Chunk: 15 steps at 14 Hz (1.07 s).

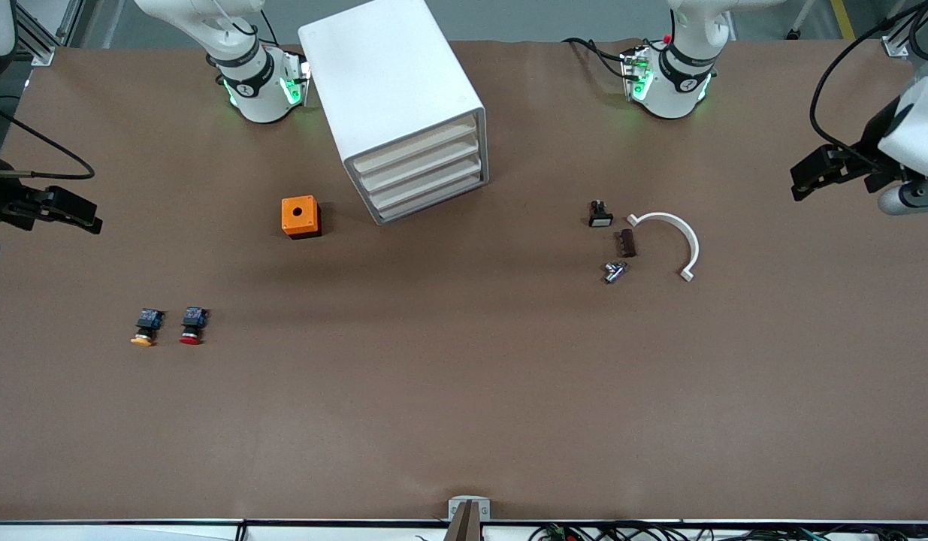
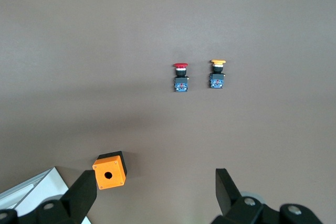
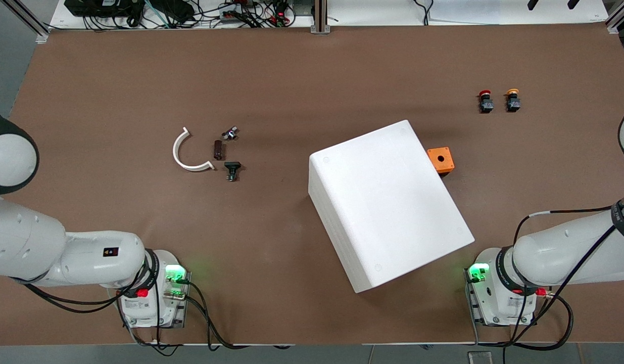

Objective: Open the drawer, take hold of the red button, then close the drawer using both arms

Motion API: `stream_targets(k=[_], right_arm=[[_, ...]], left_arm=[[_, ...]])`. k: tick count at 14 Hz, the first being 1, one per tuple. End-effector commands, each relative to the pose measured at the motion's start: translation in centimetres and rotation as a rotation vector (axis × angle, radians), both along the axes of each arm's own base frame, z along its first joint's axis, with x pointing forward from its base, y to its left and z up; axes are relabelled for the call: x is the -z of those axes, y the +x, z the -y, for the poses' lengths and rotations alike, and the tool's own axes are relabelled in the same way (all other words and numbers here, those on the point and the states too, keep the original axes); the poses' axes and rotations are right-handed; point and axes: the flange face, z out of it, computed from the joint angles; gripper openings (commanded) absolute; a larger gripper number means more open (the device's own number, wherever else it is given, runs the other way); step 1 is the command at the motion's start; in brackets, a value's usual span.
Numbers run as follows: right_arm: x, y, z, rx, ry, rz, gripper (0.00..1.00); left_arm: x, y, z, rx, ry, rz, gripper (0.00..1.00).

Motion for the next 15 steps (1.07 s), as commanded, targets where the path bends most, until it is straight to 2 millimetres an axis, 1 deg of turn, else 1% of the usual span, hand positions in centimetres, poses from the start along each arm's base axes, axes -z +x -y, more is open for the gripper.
stream_targets(k=[1, 2, 3, 4, 5, 6, 8, 10, 11, 12, 13, 15], right_arm=[[-1.2, -0.4, 0.1, 0.02, 0.0, 0.004, 1.0], [-2.2, -0.9, 0.3, 0.023, -0.001, 0.021, 1.0], [-2.5, -1.5, 0.4, 0.025, -0.003, 0.01, 1.0], [-2.0, -1.9, 0.9, 0.041, 0.005, -0.029, 1.0], [-1.9, -2.2, 1.5, 0.052, 0.008, -0.038, 1.0], [-2.4, -2.6, 1.5, 0.052, 0.008, -0.031, 1.0], [-3.3, -3.5, 0.5, 0.033, 0.005, -0.031, 1.0], [-4.1, -3.7, -0.9, 0.005, 0.004, -0.002, 1.0], [-4.4, -3.9, -1.1, -0.008, 0.01, 0.004, 1.0], [-4.4, -4.0, -1.6, -0.02, 0.01, 0.001, 1.0], [-4.2, -4.2, -1.8, -0.02, 0.012, -0.008, 1.0], [-3.6, -4.6, -1.1, 0.0, 0.043, -0.023, 1.0]], left_arm=[[-0.5, -2.7, -0.2, 0.022, -0.007, -0.001, 1.0], [-0.6, -3.1, -0.1, 0.025, -0.007, 0.002, 1.0], [-0.7, -3.6, -0.5, 0.02, -0.01, 0.009, 1.0], [-0.7, -4.1, -0.8, 0.018, -0.012, 0.016, 1.0], [-0.5, -4.4, -0.7, 0.019, -0.017, 0.022, 1.0], [-0.6, -4.7, -0.7, 0.018, -0.032, 0.025, 1.0], [-0.7, -4.7, -0.7, 0.019, -0.035, 0.027, 1.0], [-0.9, -4.6, -1.1, 0.033, -0.037, 0.038, 1.0], [-0.8, -4.4, -1.0, 0.035, -0.037, 0.041, 1.0], [-0.8, -4.2, -0.9, 0.038, -0.039, 0.041, 1.0], [-0.7, -4.1, -0.9, 0.038, -0.039, 0.039, 1.0], [-0.7, -4.0, -0.8, 0.039, -0.039, 0.038, 1.0]])
